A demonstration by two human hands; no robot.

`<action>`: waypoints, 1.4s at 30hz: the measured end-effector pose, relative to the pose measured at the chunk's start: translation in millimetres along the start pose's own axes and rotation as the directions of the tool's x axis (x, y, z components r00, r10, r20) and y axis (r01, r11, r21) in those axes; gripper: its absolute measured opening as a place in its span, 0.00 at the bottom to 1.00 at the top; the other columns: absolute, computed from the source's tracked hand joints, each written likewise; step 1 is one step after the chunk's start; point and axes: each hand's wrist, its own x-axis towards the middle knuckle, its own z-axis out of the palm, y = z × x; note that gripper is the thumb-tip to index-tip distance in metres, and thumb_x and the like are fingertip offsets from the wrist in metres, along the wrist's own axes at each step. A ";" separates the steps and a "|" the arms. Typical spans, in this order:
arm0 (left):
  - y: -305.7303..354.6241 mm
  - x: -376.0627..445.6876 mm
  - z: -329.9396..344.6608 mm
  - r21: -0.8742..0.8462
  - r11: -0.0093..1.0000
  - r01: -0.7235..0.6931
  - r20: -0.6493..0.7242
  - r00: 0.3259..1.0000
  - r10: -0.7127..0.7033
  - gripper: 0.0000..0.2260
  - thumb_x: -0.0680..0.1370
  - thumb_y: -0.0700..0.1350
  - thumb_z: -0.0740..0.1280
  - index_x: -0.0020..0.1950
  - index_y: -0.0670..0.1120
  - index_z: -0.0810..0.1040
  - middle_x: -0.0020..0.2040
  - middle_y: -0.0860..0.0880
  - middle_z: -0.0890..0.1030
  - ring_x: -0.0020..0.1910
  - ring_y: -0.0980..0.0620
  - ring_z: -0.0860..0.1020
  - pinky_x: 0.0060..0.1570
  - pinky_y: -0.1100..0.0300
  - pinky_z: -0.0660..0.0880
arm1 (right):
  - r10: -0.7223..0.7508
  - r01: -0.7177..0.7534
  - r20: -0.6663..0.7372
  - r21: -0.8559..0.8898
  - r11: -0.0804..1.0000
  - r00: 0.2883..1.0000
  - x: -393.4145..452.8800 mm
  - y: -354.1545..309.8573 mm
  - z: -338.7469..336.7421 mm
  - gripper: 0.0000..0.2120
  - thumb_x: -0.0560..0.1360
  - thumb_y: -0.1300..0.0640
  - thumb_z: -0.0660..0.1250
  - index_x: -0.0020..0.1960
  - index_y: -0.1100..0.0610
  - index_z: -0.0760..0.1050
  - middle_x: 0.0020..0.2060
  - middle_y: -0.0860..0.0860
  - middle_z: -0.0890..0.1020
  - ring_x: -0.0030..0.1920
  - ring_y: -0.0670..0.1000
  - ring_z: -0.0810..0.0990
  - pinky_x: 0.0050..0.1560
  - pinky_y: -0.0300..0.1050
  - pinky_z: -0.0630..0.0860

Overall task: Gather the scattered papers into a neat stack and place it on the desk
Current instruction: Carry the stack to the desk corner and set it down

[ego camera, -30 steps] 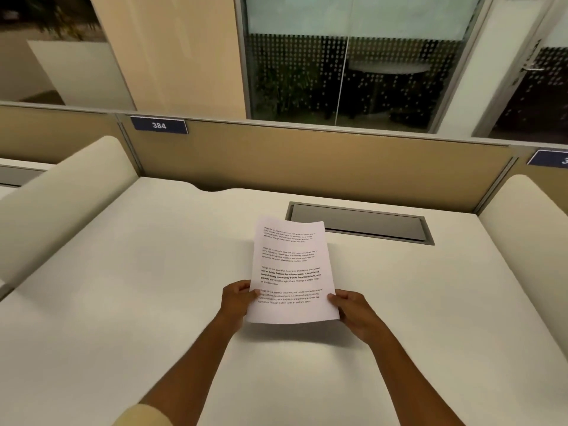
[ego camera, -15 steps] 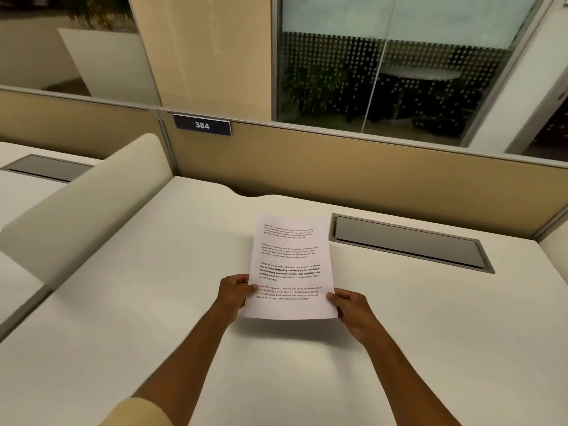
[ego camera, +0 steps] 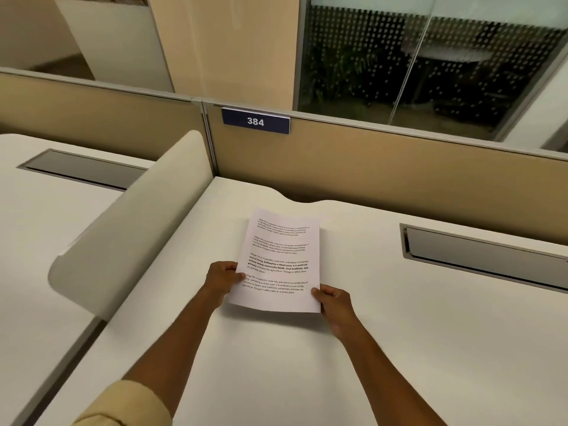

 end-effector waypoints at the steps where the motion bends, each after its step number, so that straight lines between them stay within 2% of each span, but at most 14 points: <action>1: 0.4 9.5 -11.5 0.025 1.000 0.007 -0.011 1.000 -0.007 0.06 0.71 0.32 0.71 0.45 0.39 0.83 0.49 0.39 0.84 0.48 0.38 0.82 0.52 0.46 0.78 | 0.009 -0.009 -0.005 -0.002 1.000 1.000 5.2 -0.7 13.9 0.08 0.76 0.66 0.68 0.54 0.63 0.81 0.51 0.57 0.85 0.53 0.58 0.83 0.59 0.50 0.78; 4: 2.3 33.2 -38.4 0.079 0.996 0.048 -0.072 0.996 -0.043 0.02 0.68 0.34 0.72 0.39 0.35 0.81 0.44 0.41 0.84 0.43 0.40 0.81 0.43 0.55 0.77 | 0.018 -0.018 -0.016 -0.024 1.000 1.000 19.2 -4.2 49.8 0.07 0.75 0.66 0.68 0.52 0.62 0.82 0.50 0.57 0.85 0.53 0.58 0.83 0.60 0.52 0.78; 6: 8.5 43.6 -52.7 0.107 0.991 0.077 -0.127 0.990 -0.063 0.08 0.69 0.32 0.71 0.30 0.39 0.77 0.40 0.41 0.82 0.39 0.42 0.78 0.36 0.62 0.71 | 0.024 -0.025 -0.032 -0.039 0.999 0.999 29.3 -7.1 73.5 0.09 0.75 0.66 0.67 0.55 0.64 0.81 0.51 0.57 0.84 0.53 0.58 0.82 0.61 0.53 0.77; 8: 15.0 55.9 -61.5 0.149 0.986 0.073 -0.176 0.983 -0.046 0.12 0.69 0.31 0.70 0.28 0.43 0.75 0.37 0.43 0.80 0.39 0.44 0.76 0.36 0.62 0.70 | 0.034 -0.037 -0.048 -0.068 0.997 0.998 40.1 -8.7 93.4 0.09 0.75 0.65 0.68 0.55 0.63 0.81 0.50 0.57 0.85 0.52 0.58 0.82 0.61 0.55 0.78; 10: 20.8 65.8 -67.1 0.185 0.981 0.059 -0.226 0.974 -0.016 0.06 0.70 0.32 0.70 0.37 0.42 0.80 0.43 0.42 0.81 0.46 0.41 0.79 0.46 0.55 0.77 | 0.036 -0.044 -0.069 -0.108 0.993 0.997 50.1 -7.6 109.8 0.06 0.74 0.63 0.70 0.49 0.57 0.83 0.50 0.55 0.86 0.52 0.57 0.83 0.60 0.55 0.79; 13: 26.1 84.5 -74.4 0.252 0.966 0.049 -0.296 0.955 0.029 0.13 0.71 0.33 0.68 0.56 0.38 0.79 0.57 0.40 0.80 0.58 0.40 0.78 0.59 0.52 0.75 | -0.003 -0.017 -0.112 -0.176 0.984 0.994 63.9 -10.4 133.0 0.07 0.72 0.62 0.70 0.46 0.52 0.83 0.46 0.49 0.86 0.52 0.56 0.83 0.52 0.47 0.81; 16: 27.8 101.3 -79.3 0.328 0.945 0.010 -0.312 0.945 0.098 0.17 0.71 0.33 0.65 0.60 0.39 0.77 0.60 0.39 0.79 0.59 0.39 0.77 0.60 0.50 0.75 | -0.081 0.039 -0.153 -0.262 0.964 0.985 69.0 -21.0 153.5 0.20 0.73 0.62 0.69 0.65 0.55 0.76 0.45 0.49 0.82 0.50 0.54 0.80 0.53 0.45 0.77; 18: 31.1 112.4 -82.9 0.353 0.936 -0.003 -0.332 0.935 0.128 0.19 0.72 0.33 0.65 0.63 0.39 0.76 0.62 0.38 0.78 0.60 0.38 0.77 0.61 0.49 0.74 | -0.124 0.075 -0.160 -0.284 0.956 0.979 74.2 -24.7 166.2 0.26 0.74 0.62 0.69 0.71 0.55 0.70 0.45 0.51 0.82 0.48 0.51 0.78 0.55 0.42 0.75; 22: 42.8 125.4 -85.9 0.456 0.889 -0.031 -0.355 0.910 0.213 0.15 0.72 0.31 0.63 0.59 0.36 0.77 0.57 0.37 0.80 0.55 0.37 0.78 0.51 0.54 0.73 | -0.196 0.138 -0.122 -0.375 0.917 0.973 88.4 -26.0 188.4 0.19 0.74 0.63 0.66 0.63 0.52 0.78 0.43 0.48 0.83 0.40 0.47 0.78 0.38 0.32 0.71; 25: 48.7 138.3 -92.0 0.511 0.859 -0.022 -0.336 0.915 0.224 0.13 0.72 0.32 0.63 0.56 0.35 0.77 0.55 0.36 0.81 0.54 0.37 0.78 0.46 0.57 0.70 | -0.219 0.155 -0.110 -0.416 0.896 0.970 94.7 -29.0 198.5 0.16 0.73 0.64 0.67 0.59 0.54 0.79 0.40 0.46 0.80 0.37 0.43 0.75 0.32 0.24 0.69; 29: 52.0 163.5 -102.5 0.638 0.769 0.042 -0.344 0.909 0.236 0.13 0.69 0.37 0.65 0.52 0.37 0.78 0.53 0.36 0.81 0.52 0.35 0.78 0.48 0.50 0.77 | -0.222 0.163 -0.071 -0.469 0.868 0.973 105.6 -34.7 213.7 0.15 0.74 0.64 0.65 0.59 0.55 0.79 0.46 0.50 0.84 0.40 0.47 0.78 0.40 0.33 0.72; 35: 53.6 181.1 -97.3 0.748 0.649 0.143 -0.380 0.893 0.242 0.13 0.73 0.37 0.63 0.57 0.37 0.74 0.59 0.36 0.71 0.60 0.35 0.70 0.55 0.46 0.71 | -0.242 0.159 -0.071 -0.574 0.804 0.968 119.8 -35.0 225.4 0.09 0.71 0.63 0.64 0.50 0.58 0.79 0.43 0.54 0.82 0.41 0.53 0.78 0.43 0.45 0.77; 39: 51.3 190.3 -96.3 0.749 0.658 0.082 -0.362 0.882 0.301 0.11 0.73 0.34 0.62 0.54 0.36 0.73 0.57 0.35 0.71 0.58 0.34 0.70 0.53 0.46 0.71 | -0.257 0.149 -0.062 -0.672 0.725 0.965 122.5 -40.7 235.2 0.15 0.74 0.62 0.65 0.61 0.61 0.74 0.58 0.56 0.72 0.56 0.56 0.77 0.59 0.47 0.75; 42: 49.9 194.9 -97.5 0.724 0.689 0.027 -0.350 0.876 0.333 0.11 0.72 0.33 0.61 0.54 0.35 0.73 0.56 0.33 0.72 0.57 0.34 0.70 0.54 0.46 0.71 | -0.247 0.141 -0.062 -0.677 0.723 0.967 123.7 -42.7 238.0 0.22 0.77 0.63 0.64 0.70 0.62 0.67 0.63 0.55 0.68 0.61 0.55 0.75 0.63 0.42 0.70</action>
